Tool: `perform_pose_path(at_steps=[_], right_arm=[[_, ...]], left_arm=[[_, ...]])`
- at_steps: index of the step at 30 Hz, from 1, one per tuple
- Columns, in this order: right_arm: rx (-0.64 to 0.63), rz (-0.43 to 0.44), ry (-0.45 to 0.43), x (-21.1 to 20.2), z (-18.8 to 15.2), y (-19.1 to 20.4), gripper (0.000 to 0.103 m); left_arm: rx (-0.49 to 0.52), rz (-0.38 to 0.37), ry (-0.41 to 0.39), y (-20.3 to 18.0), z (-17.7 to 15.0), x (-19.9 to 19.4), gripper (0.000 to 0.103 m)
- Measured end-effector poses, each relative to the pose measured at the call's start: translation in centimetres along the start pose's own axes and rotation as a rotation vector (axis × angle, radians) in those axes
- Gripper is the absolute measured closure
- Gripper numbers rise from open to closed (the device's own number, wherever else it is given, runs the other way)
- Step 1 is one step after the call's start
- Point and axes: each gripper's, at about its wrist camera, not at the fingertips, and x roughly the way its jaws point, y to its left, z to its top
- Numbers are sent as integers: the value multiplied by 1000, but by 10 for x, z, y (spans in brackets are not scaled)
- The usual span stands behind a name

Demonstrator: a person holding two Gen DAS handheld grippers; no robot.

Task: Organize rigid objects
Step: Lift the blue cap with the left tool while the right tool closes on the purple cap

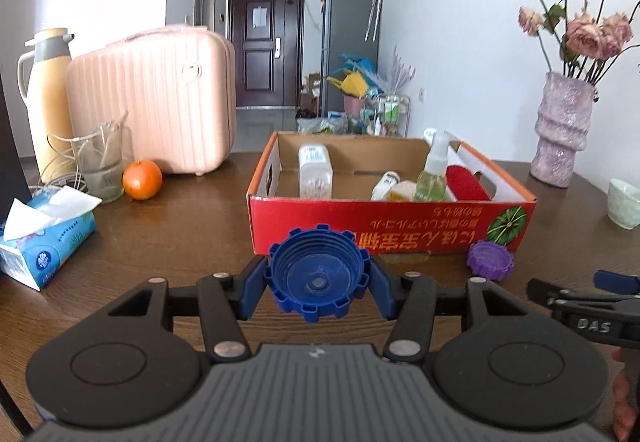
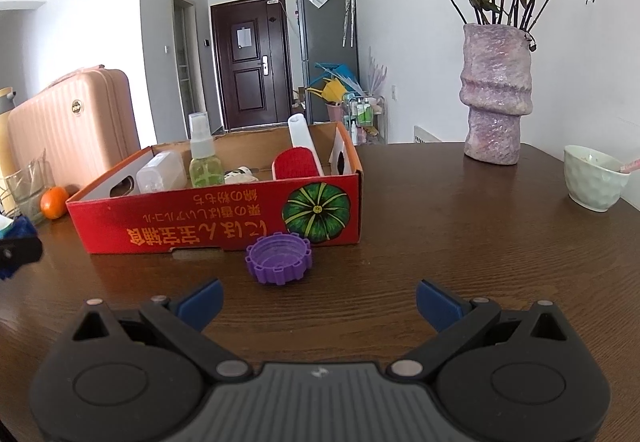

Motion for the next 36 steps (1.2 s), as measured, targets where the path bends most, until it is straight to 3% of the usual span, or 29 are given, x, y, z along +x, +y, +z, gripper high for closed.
perform_pose_path(at_steps=[8, 28, 36], right_arm=[[-22, 12, 13, 12, 5, 9, 0], [-31, -22, 133, 90, 30, 34, 1], [-21, -22, 160, 102, 33, 32, 11]], left_arm=[[4, -7, -28, -2, 1, -9, 48], [-7, -9, -23, 2, 4, -8, 48], [-6, -13, -21, 2, 3, -7, 48]])
